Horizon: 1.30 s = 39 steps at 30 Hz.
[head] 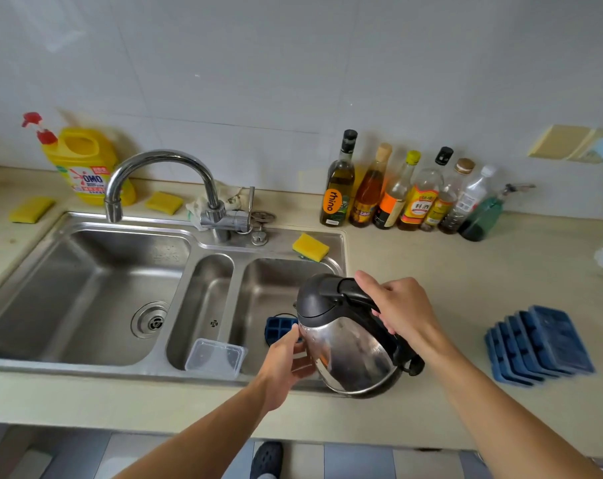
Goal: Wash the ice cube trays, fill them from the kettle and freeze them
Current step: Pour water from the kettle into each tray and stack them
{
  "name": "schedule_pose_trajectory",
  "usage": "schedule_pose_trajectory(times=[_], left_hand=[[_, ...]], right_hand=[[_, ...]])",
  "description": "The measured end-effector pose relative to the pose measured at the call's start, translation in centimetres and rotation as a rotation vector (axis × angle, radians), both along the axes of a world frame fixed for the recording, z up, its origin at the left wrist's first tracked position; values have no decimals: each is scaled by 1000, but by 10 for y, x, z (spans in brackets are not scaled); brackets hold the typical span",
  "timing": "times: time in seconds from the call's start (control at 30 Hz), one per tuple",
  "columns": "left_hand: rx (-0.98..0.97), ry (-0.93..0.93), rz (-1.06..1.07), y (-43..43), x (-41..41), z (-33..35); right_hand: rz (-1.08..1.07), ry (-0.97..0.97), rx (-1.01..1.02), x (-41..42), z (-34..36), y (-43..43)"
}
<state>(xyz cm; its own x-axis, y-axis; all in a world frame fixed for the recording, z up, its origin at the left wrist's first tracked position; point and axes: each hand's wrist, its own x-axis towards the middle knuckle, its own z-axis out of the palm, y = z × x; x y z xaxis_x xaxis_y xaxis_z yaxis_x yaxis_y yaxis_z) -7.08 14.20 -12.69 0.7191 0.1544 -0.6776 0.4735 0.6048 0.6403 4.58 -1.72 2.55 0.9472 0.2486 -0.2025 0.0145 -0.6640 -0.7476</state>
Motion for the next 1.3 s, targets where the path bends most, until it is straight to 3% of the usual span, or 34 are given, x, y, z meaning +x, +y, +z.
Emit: schedule_pose_trajectory(times=[0.67, 1.3], left_hand=[[-103, 12, 10, 17, 3, -8], [-119, 26, 5, 19, 2, -17]], right_hand=[[74, -22, -130, 6, 9, 30], [89, 21, -129, 8, 7, 34]])
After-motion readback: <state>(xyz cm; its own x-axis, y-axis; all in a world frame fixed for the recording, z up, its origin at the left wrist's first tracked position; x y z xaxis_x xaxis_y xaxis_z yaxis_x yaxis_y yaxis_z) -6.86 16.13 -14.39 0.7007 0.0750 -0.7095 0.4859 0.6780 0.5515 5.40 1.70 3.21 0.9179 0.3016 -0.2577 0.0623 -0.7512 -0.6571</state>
